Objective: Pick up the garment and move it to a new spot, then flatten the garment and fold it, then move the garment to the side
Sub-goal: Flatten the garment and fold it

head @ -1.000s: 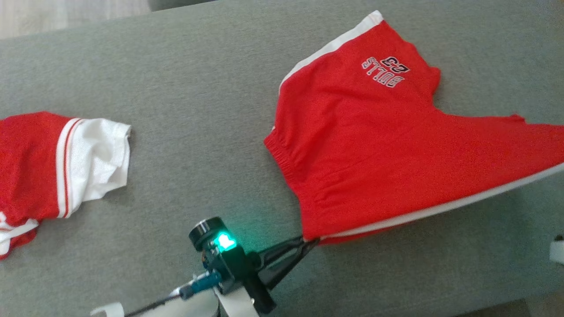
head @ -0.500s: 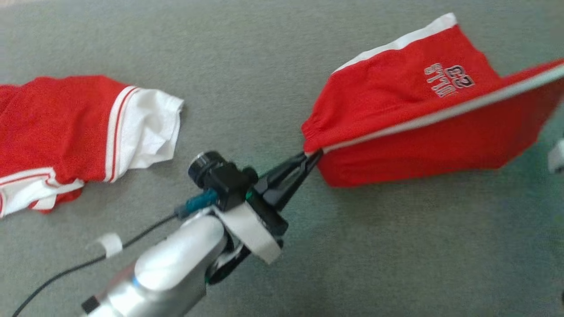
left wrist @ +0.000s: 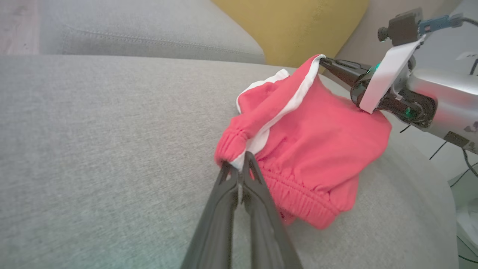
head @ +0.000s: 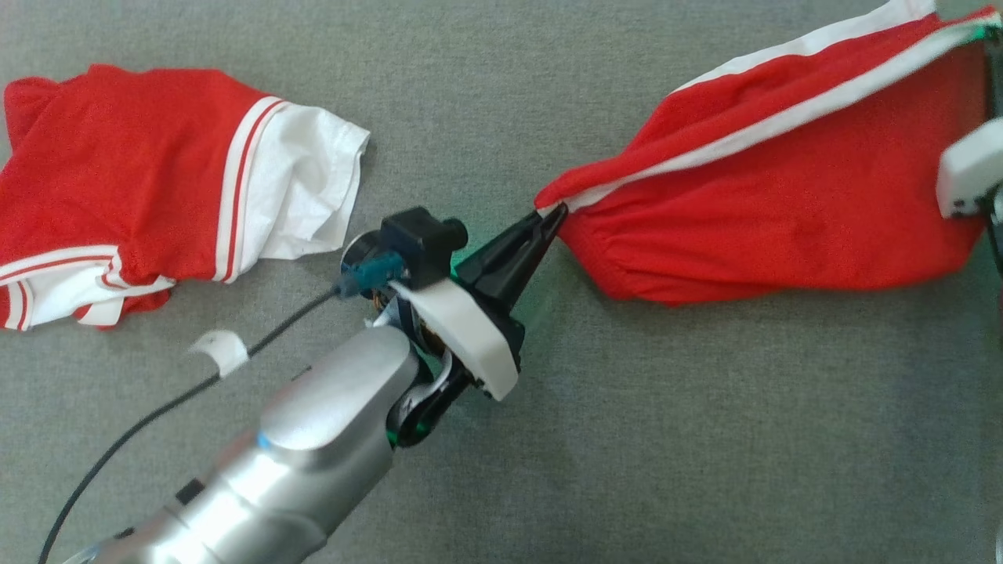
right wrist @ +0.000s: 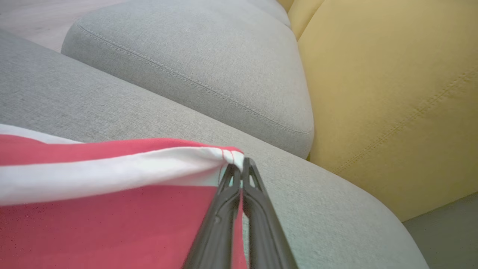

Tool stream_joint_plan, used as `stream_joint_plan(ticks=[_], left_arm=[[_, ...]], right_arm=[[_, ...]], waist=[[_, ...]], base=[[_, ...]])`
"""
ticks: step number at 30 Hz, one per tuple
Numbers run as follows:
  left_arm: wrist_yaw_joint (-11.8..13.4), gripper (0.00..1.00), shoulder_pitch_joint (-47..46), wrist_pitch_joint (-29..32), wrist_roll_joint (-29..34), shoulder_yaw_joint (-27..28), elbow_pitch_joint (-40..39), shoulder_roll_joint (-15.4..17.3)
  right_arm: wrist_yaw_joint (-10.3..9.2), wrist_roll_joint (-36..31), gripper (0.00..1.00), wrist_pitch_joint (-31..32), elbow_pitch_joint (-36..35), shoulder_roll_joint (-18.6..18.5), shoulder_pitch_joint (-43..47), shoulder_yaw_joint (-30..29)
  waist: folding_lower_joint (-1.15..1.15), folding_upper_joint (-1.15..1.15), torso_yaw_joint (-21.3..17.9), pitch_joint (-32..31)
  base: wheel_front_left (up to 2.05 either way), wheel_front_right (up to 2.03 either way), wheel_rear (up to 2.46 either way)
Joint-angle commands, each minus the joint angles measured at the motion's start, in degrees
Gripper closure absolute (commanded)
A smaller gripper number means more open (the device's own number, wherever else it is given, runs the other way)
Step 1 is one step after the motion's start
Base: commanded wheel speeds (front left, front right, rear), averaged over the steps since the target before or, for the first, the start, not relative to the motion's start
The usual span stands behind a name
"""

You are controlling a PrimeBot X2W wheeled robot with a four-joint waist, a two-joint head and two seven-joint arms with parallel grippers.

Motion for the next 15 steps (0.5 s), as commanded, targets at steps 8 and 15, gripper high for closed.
stream_joint_plan(ticks=[8,15], left_arm=[[0.33,0.0,-3.48,-0.13,-1.5,3.02,2.2,-0.86],[7.06,0.0,-0.64,-8.17,2.27,4.83,4.45,-1.1]], right_arm=[[-0.04,-3.25,0.0,-4.89,8.23,1.87,-8.41,0.72],[-0.04,4.51,0.0,-7.37,11.55,4.15,-7.46,2.71]], waist=[[-0.02,0.0,0.11,1.0],[-0.02,0.0,-0.3,-1.61]], base=[[0.0,0.0,0.0],[0.0,0.0,0.0]])
